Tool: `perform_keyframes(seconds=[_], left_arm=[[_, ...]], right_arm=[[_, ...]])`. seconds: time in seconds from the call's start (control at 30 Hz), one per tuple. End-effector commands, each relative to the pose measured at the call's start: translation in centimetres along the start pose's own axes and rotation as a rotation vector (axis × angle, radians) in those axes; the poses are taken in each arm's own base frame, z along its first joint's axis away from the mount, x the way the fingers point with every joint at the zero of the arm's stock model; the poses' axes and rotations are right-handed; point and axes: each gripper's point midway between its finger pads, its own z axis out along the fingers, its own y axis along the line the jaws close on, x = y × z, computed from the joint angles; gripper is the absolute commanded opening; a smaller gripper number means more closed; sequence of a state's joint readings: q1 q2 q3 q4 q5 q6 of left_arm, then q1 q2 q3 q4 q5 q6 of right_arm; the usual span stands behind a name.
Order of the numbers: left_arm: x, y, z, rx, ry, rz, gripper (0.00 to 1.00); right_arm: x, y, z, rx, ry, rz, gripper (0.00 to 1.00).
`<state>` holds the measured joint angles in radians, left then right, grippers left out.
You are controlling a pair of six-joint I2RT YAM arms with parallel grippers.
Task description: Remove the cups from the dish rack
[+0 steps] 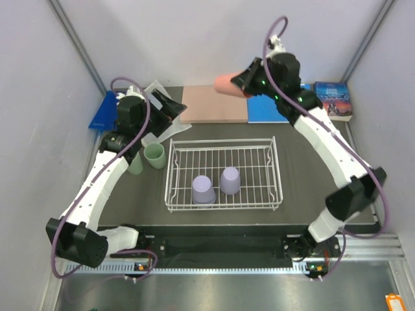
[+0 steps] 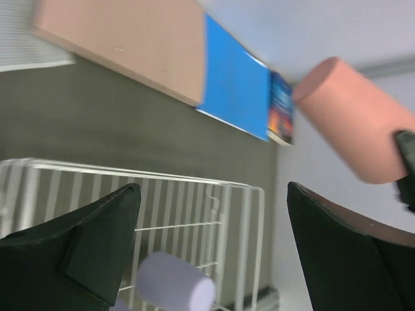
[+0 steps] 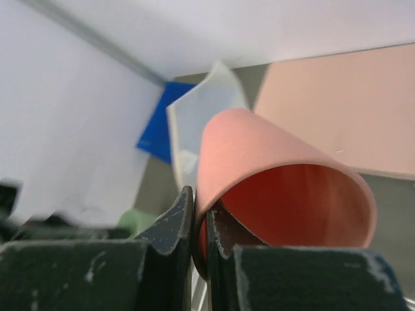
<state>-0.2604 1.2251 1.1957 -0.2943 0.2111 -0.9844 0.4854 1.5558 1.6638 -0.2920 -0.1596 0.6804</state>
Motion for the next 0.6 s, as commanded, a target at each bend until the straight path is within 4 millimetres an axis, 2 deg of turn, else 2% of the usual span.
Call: perform_keyframes(seconds=[0.0, 0.03, 0.07, 0.1, 0.13, 0.2, 0.43, 0.57], left_arm=[[-1.0, 7.3, -2.9, -0.373, -0.079, 0.111, 0.99], [-1.2, 7.7, -3.1, -0.396, -0.090, 0.115, 0.99], [-1.0, 8.2, -3.4, -0.423, -0.082, 0.116, 0.99], [-1.0, 8.4, -3.6, -0.437, -0.084, 0.119, 0.99], [-1.3, 8.7, -3.7, -0.454, -0.094, 0.129, 0.99], [-1.2, 9.3, -4.0, -0.482, -0.092, 0.136, 0.99], [-0.7, 10.5, -3.5, -0.526, -0.065, 0.144, 0.99], [-0.3, 11.0, -3.0, -0.534, -0.044, 0.139, 0.99]], right_arm=[[4.4, -12.0, 1.7, 0.602, 0.238, -0.166, 0.00], [1.6, -10.2, 2.0, 0.600, 0.177, -0.173, 0.00], [2.7, -11.3, 1.5, 0.664, 0.247, -0.191, 0.00], [4.0, -12.4, 2.8, 0.689, 0.295, -0.237, 0.00], [3.6, -11.9, 3.0, 0.684, 0.286, -0.252, 0.00], [4.4, -11.8, 3.5, 0.672, 0.304, -0.277, 0.00], [9.4, -14.9, 4.1, 0.735, 0.454, -0.274, 0.00], [10.9, -15.4, 5.1, 0.717, 0.470, -0.276, 0.00]])
